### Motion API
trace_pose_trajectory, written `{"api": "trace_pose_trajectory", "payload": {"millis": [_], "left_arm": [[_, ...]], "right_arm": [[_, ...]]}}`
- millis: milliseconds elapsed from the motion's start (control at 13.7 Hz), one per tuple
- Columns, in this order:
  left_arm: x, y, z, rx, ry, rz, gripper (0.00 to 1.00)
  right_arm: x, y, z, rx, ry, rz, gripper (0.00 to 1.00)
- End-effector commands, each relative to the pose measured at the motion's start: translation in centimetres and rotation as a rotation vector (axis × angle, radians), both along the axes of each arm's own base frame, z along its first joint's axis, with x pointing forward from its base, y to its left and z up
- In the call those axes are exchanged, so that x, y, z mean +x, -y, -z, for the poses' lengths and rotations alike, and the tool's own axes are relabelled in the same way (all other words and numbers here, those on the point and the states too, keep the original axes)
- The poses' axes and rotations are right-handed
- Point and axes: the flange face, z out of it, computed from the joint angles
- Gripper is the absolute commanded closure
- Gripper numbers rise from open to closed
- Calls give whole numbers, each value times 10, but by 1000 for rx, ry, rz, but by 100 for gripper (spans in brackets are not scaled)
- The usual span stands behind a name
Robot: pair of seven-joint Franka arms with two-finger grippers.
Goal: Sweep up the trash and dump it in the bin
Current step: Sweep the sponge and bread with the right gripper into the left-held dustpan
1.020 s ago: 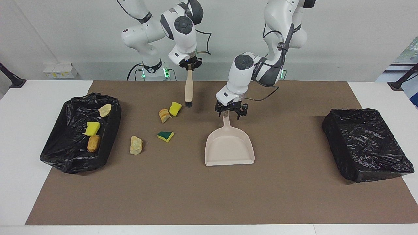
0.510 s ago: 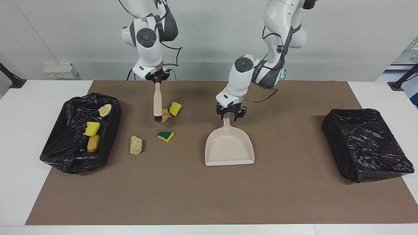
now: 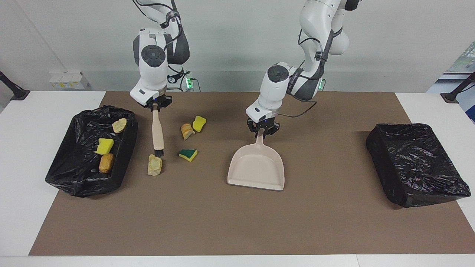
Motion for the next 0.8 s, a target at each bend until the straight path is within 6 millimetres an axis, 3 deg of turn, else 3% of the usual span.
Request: {"api": "trace_pose_trajectory", "payload": {"millis": [0,146,218,437,728], "left_arm": [[18,-22,-17,5,37,131,100],[22,-30,-24,41,25,204,100],[18,-31,-27,102,36,285,100],[-2,-31,-29,207,-10,472,100],[-50,-12,-29,253,-71,696,100]], "right_arm": [[53,11,17,-55,11,-63,100],[70,15,35,-100,27,-110,100],[68,20,40,-99,29,-107,100],[48,12,45,-107,-17,-90,100],[4,-41,51,4,-120,-48,100]]}}
